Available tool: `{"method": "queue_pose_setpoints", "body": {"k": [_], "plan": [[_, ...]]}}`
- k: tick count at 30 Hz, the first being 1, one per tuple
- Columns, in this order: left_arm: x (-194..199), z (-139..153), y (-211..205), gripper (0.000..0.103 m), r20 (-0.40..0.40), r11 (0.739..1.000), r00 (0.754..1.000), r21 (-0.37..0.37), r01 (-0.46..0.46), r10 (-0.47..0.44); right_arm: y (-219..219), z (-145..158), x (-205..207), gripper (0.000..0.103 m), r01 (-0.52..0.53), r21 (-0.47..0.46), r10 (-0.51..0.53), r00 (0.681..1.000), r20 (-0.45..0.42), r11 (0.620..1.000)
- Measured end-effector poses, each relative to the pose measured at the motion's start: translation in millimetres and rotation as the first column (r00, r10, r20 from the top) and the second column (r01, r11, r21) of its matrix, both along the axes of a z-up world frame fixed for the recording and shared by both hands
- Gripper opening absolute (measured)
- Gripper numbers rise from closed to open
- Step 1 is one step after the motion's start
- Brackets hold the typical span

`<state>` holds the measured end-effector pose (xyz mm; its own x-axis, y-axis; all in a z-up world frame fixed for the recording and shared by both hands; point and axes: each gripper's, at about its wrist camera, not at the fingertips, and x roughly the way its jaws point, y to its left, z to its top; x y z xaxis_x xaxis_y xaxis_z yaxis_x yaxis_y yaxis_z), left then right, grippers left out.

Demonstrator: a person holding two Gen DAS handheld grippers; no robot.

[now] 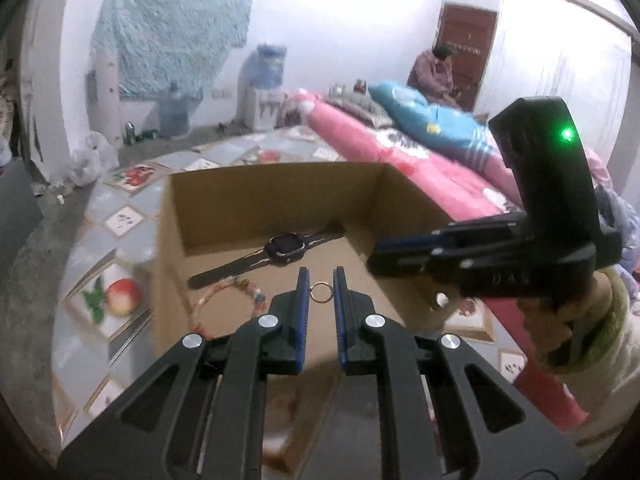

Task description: Organize jewelry

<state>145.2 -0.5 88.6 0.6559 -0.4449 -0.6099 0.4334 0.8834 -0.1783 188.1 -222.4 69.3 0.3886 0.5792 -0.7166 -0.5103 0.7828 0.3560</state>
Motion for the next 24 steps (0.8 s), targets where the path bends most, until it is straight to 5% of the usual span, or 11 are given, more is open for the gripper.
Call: {"method": "queue_pose_setpoints", "body": {"k": [8,21,24], "plan": [[66.3,-35.0,-26.5,0.012,-0.168,0.999,0.985,0.021,-0.031,0.034,-9.1,-29.1,45.7,0.017,0.055,-0.003,-0.055,0.994,-0.099,0.998],[61.9,-24.3,-10.6,0.018,-0.124,0.997,0.991,-0.038,-0.064,0.059,-39.0,-10.4,37.0,0.023,0.114,0.083,-0.111,0.993,-0.038,0.990],[59.3,-20.7,-8.4,0.027,-0.128,0.996,0.991,-0.067,-0.052,0.043,-44.6,-4.9,31.8,0.024,0.126,0.098,-0.125,0.992,-0.019,0.987]]}}
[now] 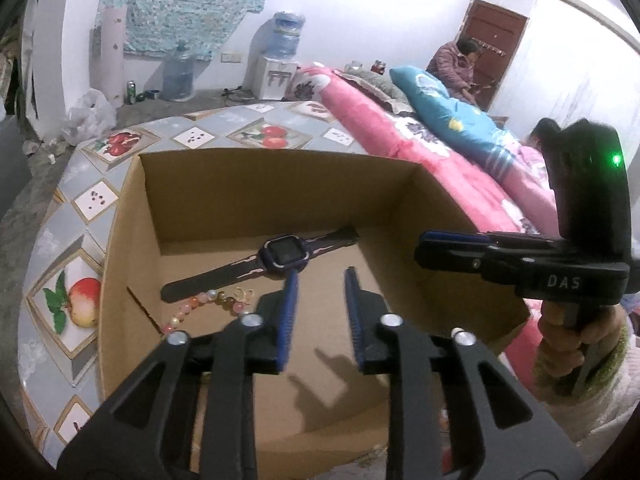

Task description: Organize jewelry

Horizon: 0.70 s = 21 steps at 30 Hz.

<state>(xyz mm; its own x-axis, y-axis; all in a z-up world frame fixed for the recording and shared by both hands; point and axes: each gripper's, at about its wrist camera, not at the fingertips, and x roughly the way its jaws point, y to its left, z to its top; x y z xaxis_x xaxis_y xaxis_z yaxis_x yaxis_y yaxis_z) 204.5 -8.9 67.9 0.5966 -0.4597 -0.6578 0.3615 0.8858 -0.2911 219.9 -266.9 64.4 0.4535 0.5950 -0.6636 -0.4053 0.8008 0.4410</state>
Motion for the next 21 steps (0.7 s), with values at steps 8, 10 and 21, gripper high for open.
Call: {"method": "queue_pose_setpoints", "body": {"k": [8,10,21], "plan": [[-14.0,16.9,20.4,0.054,-0.010,0.985,1.000,-0.170,0.011,-0.012,-20.6,17.9,-26.0,0.026,0.024,0.065,-0.027,0.999,0.042,0.998],[-18.4,20.7,24.6,0.055,-0.009,0.985,1.000,-0.174,-0.007,0.006,-23.9,21.1,-32.4,0.026,0.030,0.073,-0.034,0.998,0.052,0.997],[-133.1,25.9,49.3,0.055,0.153,0.995,0.988,-0.101,0.026,-0.010,-31.4,15.0,-135.1,0.026,-0.085,0.150,0.056,0.981,0.184,0.985]]}}
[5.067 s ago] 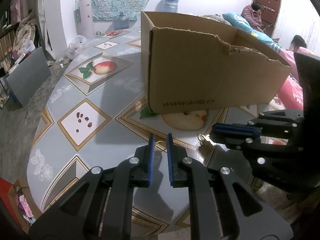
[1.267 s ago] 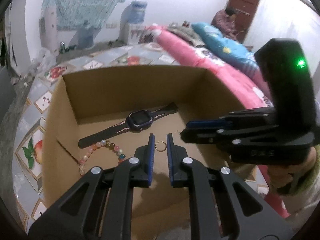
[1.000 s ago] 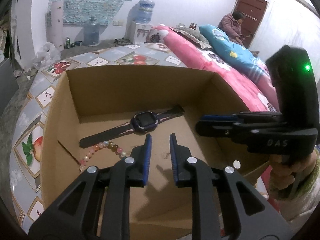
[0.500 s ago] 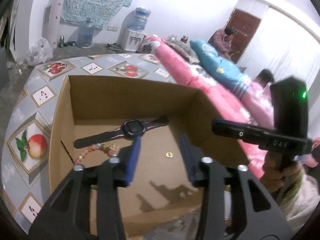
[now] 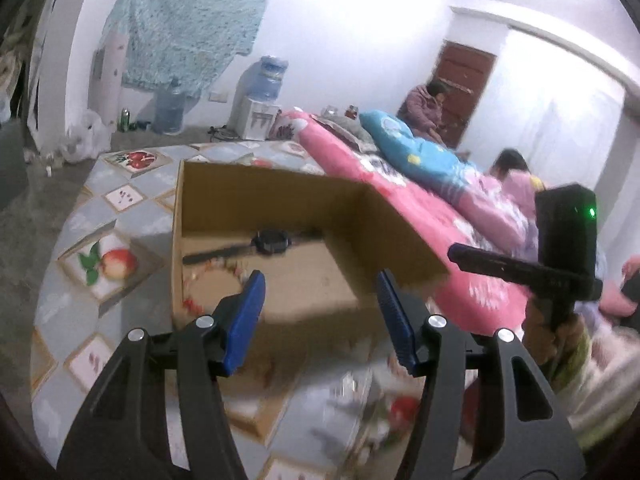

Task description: Organize jewelry

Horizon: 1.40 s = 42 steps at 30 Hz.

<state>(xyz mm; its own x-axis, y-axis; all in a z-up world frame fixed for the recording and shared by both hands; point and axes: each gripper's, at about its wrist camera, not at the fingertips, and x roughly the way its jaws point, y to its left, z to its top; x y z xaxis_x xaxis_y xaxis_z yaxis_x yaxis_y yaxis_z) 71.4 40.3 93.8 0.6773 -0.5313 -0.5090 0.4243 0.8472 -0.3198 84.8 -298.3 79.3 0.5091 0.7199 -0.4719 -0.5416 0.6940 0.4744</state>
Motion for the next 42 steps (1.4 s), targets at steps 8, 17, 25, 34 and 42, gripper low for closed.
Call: {"method": "queue_pose_setpoints", "body": {"k": [8,17,25,34,42], "plan": [[-40.5,-65.3,-46.1,0.050,-0.083,0.974,0.994,0.210,0.080,-0.064,36.8,-90.9,-20.3,0.026,-0.063,-0.019,0.056,0.963,-0.263,0.998],[-14.5,-111.1,-81.5,0.019,-0.156,0.927,0.981,0.338,0.160,-0.112,44.6,-115.3,-20.5,0.026,-0.045,-0.047,0.029,0.953,-0.302,0.998],[-7.9,-125.0,-99.6,0.018,-0.150,0.897,0.978,0.396,0.196,-0.148,40.5,-123.1,-15.6,0.026,-0.032,-0.026,0.022,0.946,-0.324,0.999],[-10.4,-123.8,-107.3,0.003,-0.124,0.870,0.973,0.436,0.231,-0.196,30.8,-121.2,-16.2,0.026,-0.016,-0.016,0.010,0.948,-0.318,1.000],[-12.1,-109.5,-93.7,0.000,-0.098,0.909,0.982,0.373,0.188,-0.163,27.3,-116.4,-23.6,0.026,0.003,-0.033,-0.012,0.954,-0.299,0.999]]}}
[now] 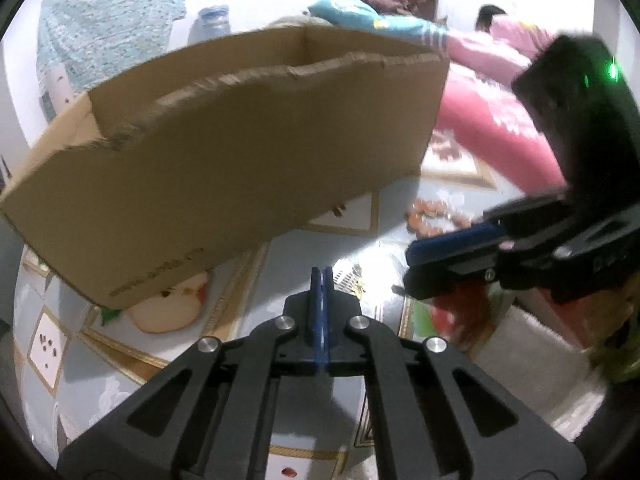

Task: Organize jewelry
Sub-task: 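Lower the right gripper onto the small silver charm and close on it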

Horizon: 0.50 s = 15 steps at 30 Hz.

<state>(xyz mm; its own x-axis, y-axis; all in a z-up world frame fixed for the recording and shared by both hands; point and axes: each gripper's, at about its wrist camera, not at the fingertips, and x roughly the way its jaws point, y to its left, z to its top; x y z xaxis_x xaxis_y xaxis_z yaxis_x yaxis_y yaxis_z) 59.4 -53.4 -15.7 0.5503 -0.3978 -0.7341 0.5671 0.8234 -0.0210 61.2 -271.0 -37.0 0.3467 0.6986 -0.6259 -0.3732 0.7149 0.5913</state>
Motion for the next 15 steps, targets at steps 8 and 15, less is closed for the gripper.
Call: {"method": "queue_pose_setpoints", "body": {"k": [8,15], "plan": [[-5.3,19.9,23.0,0.000,0.025,0.997,0.997,-0.046,-0.068,0.069,9.8,10.8,-7.1,0.026,0.015,-0.077,-0.009,0.997,0.082,0.997],[-2.0,11.1,32.0,0.000,-0.002,0.992,0.994,-0.065,-0.112,0.112,40.4,13.2,-5.6,0.026,0.023,-0.239,0.019,0.985,0.171,0.971]]}}
